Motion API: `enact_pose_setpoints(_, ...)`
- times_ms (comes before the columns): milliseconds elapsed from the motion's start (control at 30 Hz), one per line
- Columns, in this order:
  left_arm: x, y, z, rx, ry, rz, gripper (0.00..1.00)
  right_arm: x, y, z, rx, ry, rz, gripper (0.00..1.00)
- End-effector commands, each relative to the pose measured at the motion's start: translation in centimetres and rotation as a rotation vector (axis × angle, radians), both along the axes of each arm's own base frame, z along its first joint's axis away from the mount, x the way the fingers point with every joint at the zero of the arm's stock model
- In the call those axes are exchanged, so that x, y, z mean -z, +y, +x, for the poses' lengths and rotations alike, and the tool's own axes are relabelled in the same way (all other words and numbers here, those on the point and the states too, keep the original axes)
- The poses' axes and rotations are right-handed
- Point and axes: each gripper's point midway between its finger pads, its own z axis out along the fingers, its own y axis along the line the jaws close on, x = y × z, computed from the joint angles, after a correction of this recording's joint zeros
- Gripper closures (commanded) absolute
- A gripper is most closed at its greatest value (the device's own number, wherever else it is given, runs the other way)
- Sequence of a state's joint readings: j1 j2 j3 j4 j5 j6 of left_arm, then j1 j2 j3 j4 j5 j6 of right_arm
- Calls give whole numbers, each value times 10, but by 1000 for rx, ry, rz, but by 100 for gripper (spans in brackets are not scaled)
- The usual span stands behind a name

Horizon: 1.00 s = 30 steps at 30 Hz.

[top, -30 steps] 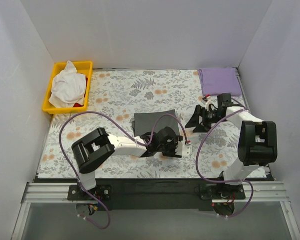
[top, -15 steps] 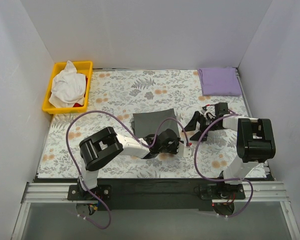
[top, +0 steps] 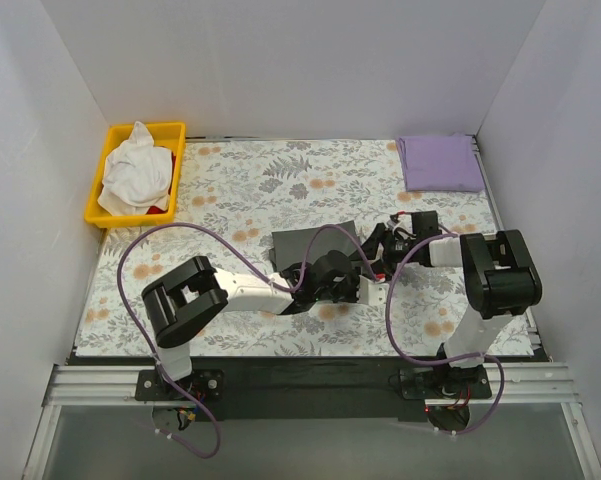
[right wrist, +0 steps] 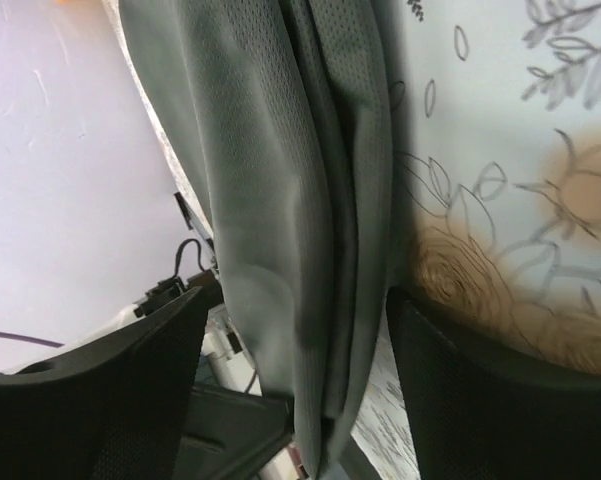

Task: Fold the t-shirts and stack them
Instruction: Neatly place the folded tshirt to the corner

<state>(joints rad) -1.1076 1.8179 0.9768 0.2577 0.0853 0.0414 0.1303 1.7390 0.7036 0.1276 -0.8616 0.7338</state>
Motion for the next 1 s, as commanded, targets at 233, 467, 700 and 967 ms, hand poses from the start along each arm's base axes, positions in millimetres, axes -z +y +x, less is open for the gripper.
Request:
enact_pose_setpoints(233, -41, -8, 3, -1, 1, -97, 100, 17, 19, 40, 98, -15, -52, 37)
enact_pose_setpoints(467, -45, -5, 10, -35, 47, -123, 100, 14, 25, 61, 125, -77, -96, 90)
enact_pose_setpoints(700, -68, 15, 5, -87, 219, -165, 75, -9, 18, 96, -29, -333, -241, 99)
enact_pose_setpoints(967, -87, 77, -3, -218, 408, -145, 72, -32, -34, 181, -260, -568, -672, 99)
